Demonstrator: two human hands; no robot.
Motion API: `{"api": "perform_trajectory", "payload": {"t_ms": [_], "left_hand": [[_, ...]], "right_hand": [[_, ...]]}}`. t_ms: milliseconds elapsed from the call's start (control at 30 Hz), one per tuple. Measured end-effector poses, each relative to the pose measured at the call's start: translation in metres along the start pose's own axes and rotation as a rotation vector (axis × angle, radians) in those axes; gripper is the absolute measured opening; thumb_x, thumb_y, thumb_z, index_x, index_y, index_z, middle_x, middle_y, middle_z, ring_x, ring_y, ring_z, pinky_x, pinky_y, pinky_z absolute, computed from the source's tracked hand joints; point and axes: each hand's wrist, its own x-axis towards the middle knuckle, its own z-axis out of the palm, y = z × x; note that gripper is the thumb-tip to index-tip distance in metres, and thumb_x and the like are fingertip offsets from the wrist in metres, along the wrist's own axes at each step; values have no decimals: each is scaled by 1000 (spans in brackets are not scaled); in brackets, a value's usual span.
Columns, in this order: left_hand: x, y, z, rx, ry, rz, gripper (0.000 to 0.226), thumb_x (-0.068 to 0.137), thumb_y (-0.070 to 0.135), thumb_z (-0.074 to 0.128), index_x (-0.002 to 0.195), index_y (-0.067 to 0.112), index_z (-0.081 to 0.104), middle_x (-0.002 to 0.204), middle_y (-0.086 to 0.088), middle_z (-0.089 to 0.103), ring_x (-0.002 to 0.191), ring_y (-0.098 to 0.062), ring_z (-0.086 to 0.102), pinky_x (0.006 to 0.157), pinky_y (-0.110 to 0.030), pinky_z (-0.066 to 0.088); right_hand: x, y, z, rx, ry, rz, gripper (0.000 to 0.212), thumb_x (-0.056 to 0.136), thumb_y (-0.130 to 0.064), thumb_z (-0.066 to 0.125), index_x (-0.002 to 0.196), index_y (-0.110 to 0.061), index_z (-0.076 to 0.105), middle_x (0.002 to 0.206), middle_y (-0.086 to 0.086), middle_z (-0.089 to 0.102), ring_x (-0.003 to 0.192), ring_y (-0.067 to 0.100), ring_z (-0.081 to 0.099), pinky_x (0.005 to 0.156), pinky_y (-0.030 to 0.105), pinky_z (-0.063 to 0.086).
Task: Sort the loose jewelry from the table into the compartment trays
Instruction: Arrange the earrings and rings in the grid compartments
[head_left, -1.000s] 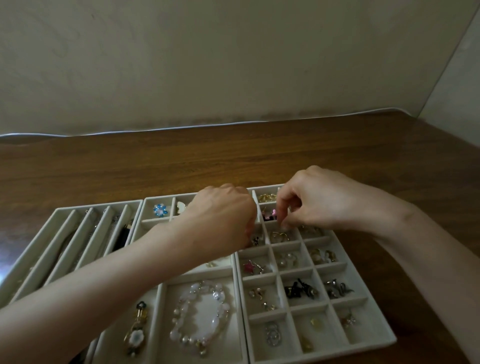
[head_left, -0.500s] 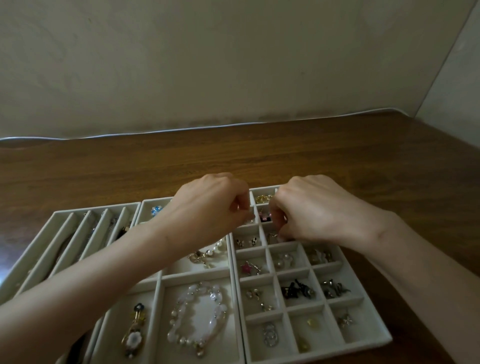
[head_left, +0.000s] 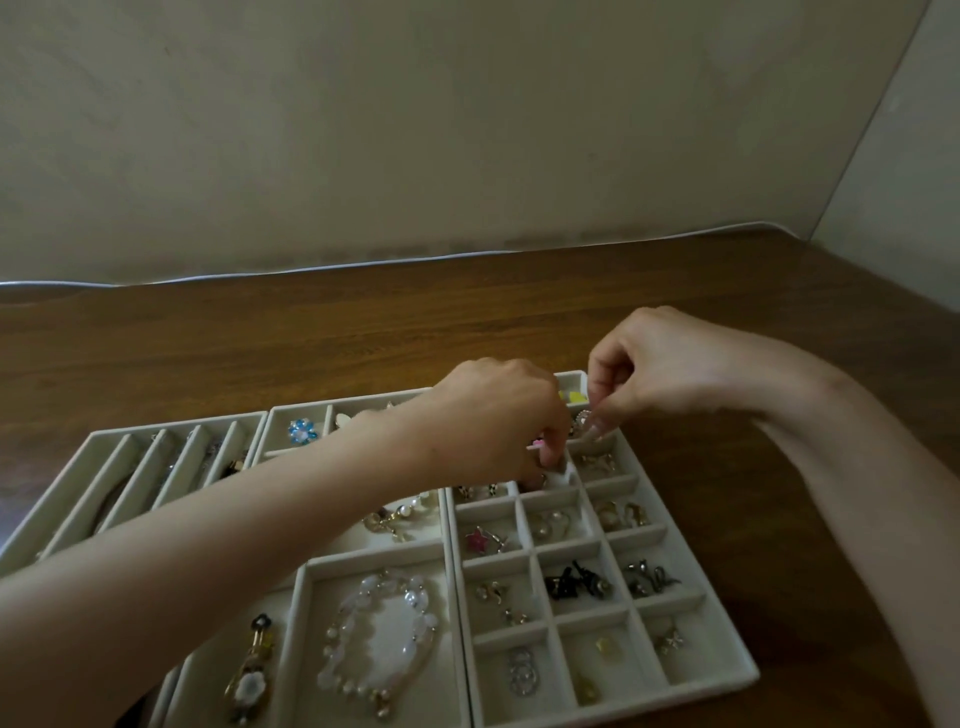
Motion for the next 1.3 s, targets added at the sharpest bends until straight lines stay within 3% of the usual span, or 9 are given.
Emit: {"api": "perform_trajectory", "payload": {"t_ms": [167, 300, 533, 700, 800, 967, 1300], "left_hand": [[8, 9, -1, 109, -10, -19, 14, 91, 29, 55, 101, 30, 64, 103, 9, 55, 98, -12, 54, 70, -24, 39], [8, 7, -2, 93, -68, -46, 12, 90, 30, 57, 98, 29, 65, 106, 7, 59, 99, -14, 56, 69, -25, 41], [2, 2, -1, 18, -26, -56, 9, 87, 35, 58, 94, 31, 62, 92, 13, 49, 89, -8, 51, 71, -25, 46], [-3, -5, 0, -90, 53, -117, 11, 85, 37, 61, 93, 30, 61, 93, 14, 50, 86, -4, 47, 70, -21, 42], [-5, -7, -1, -96, 78, -124, 10, 86, 34, 60, 94, 28, 62, 94, 15, 51, 85, -2, 45, 71, -20, 42], [-7, -3, 3, -43, 53, -100, 8, 86, 35, 60, 92, 30, 61, 92, 15, 48, 89, -3, 45, 78, -24, 47], [-1, -3, 7, -170, -37, -170, 11, 82, 35, 67, 77, 27, 61, 81, 12, 59, 76, -7, 53, 66, -24, 45]], "right_hand": [[2, 5, 0, 2, -3, 0, 9, 74, -27, 77, 78, -22, 70, 82, -6, 66, 82, 12, 61, 68, 26, 50], [1, 5, -1, 34, 11, -12, 10, 74, -26, 77, 75, -22, 68, 78, -9, 64, 75, 4, 57, 60, 19, 40], [3, 7, 0, 34, 21, -18, 12, 74, -28, 77, 77, -21, 68, 81, -5, 65, 81, 13, 61, 61, 23, 45], [3, 6, 1, 31, 9, -16, 11, 76, -28, 75, 81, -21, 68, 87, -6, 65, 85, 9, 60, 69, 25, 49], [3, 5, 1, 30, 15, -16, 10, 76, -28, 75, 80, -22, 68, 85, -9, 64, 82, 5, 57, 65, 21, 43], [4, 5, 2, 27, 11, -17, 8, 78, -27, 73, 81, -22, 68, 87, -8, 64, 82, 5, 58, 65, 20, 43], [3, 4, 2, 13, 26, -34, 10, 78, -30, 74, 77, -23, 67, 84, -8, 64, 83, 8, 59, 65, 22, 45]]}}
